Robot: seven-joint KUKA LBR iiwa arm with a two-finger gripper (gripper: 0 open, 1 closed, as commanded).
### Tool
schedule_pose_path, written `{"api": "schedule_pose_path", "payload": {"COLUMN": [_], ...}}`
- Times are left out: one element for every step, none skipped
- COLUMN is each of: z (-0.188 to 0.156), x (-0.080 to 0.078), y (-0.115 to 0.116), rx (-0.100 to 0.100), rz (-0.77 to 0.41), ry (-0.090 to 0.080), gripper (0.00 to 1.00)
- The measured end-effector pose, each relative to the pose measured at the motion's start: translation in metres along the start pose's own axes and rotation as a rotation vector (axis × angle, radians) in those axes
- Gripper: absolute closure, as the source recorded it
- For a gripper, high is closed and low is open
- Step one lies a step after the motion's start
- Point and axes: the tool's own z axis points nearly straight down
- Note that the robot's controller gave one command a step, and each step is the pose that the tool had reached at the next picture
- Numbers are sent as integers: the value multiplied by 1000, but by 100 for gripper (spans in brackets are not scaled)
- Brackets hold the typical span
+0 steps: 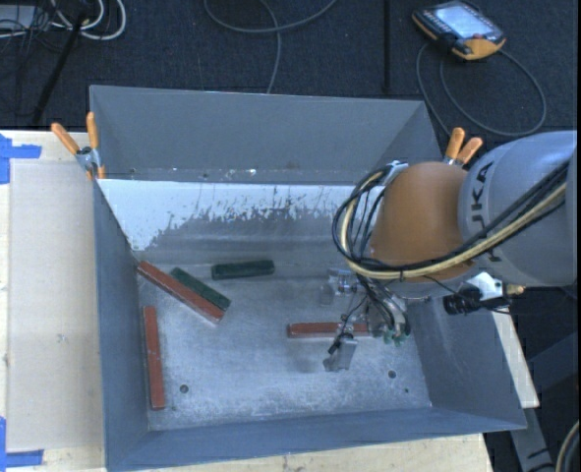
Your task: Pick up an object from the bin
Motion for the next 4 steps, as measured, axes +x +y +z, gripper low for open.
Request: {"api": "schedule_pose_path", "payload": {"z": [-11,-14,51,48], "x": [-34,-30,-31,-25], "y": [-9,-12,-41,-38], "rx": [2,1,2,1], "rz": [-17,81,120,150], "ry": [8,5,9,7], "gripper": [0,0,0,100]}}
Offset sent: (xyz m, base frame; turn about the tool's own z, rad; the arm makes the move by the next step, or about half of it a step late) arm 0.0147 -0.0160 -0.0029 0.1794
